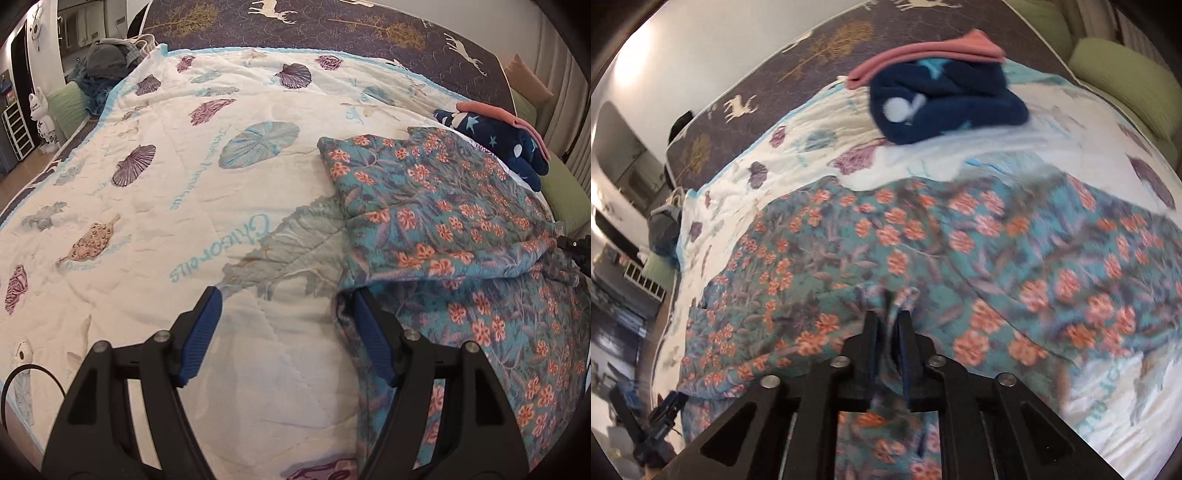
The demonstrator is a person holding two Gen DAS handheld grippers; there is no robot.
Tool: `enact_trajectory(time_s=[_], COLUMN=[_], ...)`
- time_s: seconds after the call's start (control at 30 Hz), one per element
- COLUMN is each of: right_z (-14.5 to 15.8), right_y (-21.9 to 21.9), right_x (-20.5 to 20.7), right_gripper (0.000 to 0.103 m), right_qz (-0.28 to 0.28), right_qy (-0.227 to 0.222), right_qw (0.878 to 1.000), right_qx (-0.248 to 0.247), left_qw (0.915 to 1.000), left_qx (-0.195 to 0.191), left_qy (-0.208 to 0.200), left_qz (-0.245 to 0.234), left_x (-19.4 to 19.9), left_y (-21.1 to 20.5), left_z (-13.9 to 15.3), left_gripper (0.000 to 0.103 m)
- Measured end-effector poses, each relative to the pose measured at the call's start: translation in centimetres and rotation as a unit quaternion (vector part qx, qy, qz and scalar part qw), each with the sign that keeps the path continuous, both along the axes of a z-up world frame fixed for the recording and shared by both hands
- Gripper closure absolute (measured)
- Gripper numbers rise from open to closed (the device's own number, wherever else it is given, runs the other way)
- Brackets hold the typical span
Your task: Fold small clothes
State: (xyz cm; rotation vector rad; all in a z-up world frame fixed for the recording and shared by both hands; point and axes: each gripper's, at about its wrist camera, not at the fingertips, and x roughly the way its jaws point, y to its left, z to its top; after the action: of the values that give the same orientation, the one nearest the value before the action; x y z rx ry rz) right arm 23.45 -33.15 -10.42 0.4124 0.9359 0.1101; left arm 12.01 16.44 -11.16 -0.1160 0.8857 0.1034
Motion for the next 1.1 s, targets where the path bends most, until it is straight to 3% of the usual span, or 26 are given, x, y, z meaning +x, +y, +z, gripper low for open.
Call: enact_trajectory(time_s=[0.03, 0.17, 0.37, 0.5, 0.53, 0.57, 0.67, 0.73, 0.8, 0.93, 1.0, 1.03, 1.1], right_z=[0.1, 0.8, 0.7, -0.8, -1.2, -1.5, 0.2, 3.1, 4.4, 2.9, 0.8, 0.1, -0.8], right_y=[-0.6, -2.1, -1.0, -0.1, 0.0, 0.0, -0.4, -1.1, -2.3, -4.0, -3.7, -3.3, -2.5], right_x=[-0.4, -2.7, -6.5, -4.8, -4.2, -3.7, -4.4, -6.6, -8.1, -8.7, -8.1, -7.8, -6.9], right_gripper=[0.074, 0.065, 0.065, 0.064, 0.072, 0.102, 0.101, 0.101, 0.101, 0.094, 0.086, 0.077, 0.064], right_qz=[-0.008, -0.004, 0.073, 0.053, 0.044, 0.032, 0.016, 0.008, 0.005, 0.006, 0.026, 0.036, 0.043], right_qy=[0.005, -0.001, 0.001, 0.03, 0.036, 0.041, 0.004, -0.052, -0.066, -0.029, 0.006, 0.013, 0.017], right_qw=[1.0, 1.0, 0.994, 0.994, 0.994, 0.993, 0.995, 0.997, 0.996, 0.998, 0.994, 0.991, 0.987], right_qx=[0.003, 0.016, 0.077, 0.091, 0.096, 0.104, 0.102, 0.064, 0.052, 0.048, 0.104, 0.131, 0.156], left_qw=[1.0, 0.9998, 0.9992, 0.9985, 0.9986, 0.9986, 0.9985, 0.9988, 0.9989, 0.9989, 0.9992, 0.9993, 0.9993], left_qx=[0.0, -0.011, -0.011, -0.013, -0.015, -0.019, -0.025, -0.017, -0.017, -0.022, -0.014, -0.015, -0.019], left_qy=[0.001, -0.004, -0.038, -0.046, -0.044, -0.043, -0.043, -0.042, -0.041, -0.04, -0.034, -0.032, -0.027], left_qz=[0.003, 0.015, -0.008, -0.025, -0.024, -0.024, -0.022, -0.019, -0.013, -0.013, -0.014, -0.014, -0.016], left_x=[-0.1, -0.6, -1.6, -1.1, -1.0, -0.9, -1.0, -1.1, -1.0, -0.9, -0.8, -0.8, -1.0], left_y=[0.1, 0.4, -1.0, -2.3, -2.5, -2.7, -2.6, -2.6, -2.4, -2.6, -3.0, -3.1, -3.3], left_z=[0.0, 0.5, 2.9, 3.5, 3.5, 3.5, 3.6, 3.6, 3.6, 3.4, 3.1, 3.0, 2.9], left_gripper=[0.03, 0.03, 0.03, 0.03, 0.03, 0.03, 0.03, 0.03, 0.03, 0.03, 0.03, 0.03, 0.03])
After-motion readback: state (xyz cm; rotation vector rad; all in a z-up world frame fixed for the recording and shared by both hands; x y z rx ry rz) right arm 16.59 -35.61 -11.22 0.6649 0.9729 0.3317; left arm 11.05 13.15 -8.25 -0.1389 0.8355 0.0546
